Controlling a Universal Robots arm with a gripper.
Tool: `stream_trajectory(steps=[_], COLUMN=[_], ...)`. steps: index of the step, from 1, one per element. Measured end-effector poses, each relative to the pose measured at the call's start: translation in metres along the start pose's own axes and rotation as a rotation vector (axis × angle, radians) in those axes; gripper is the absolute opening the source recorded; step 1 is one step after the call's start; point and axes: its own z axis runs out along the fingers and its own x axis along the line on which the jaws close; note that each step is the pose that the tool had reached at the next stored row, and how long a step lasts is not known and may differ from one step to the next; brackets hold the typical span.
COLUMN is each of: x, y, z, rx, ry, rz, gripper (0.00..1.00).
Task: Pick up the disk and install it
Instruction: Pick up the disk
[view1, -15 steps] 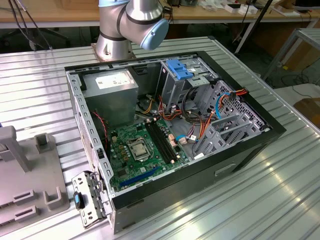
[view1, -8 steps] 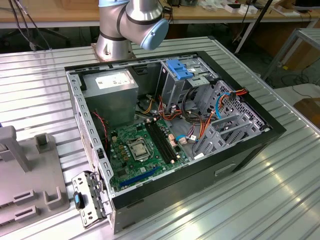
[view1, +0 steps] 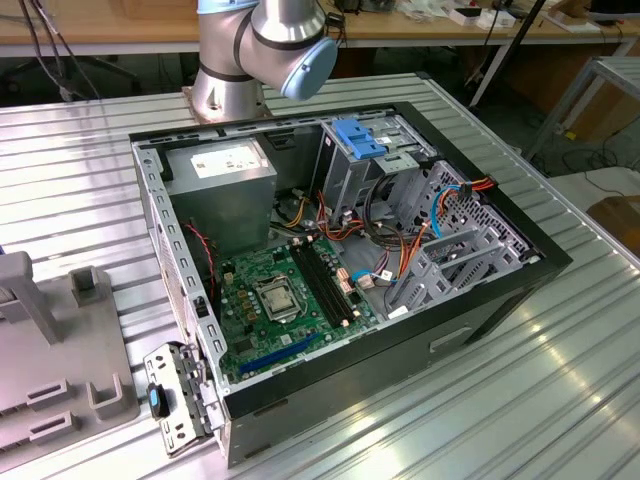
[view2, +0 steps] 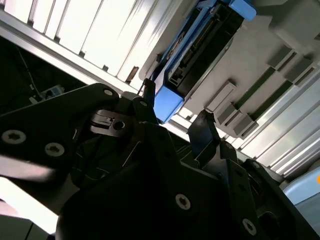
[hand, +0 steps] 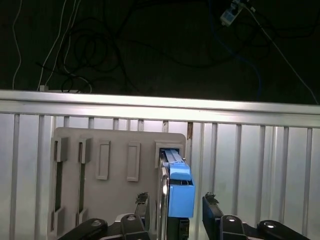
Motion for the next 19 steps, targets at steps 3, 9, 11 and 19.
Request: stream_trajectory(steps=[3,9,11,19], x=[0.0002,0.0003,0.0003,0.0005], y=[0.0001,0.0007,0.0021,0.0032], z=[0.0064,0.0149,0.017,0.0263], rx=[-0.0003,-0.0005,-0.0002,-0.0002], ry=[0.0,-0.0001,-0.0009,-0.0017], rz=[0.0,0.0,0.0,0.0], gripper=[0.62,0.62,0.62,0.62])
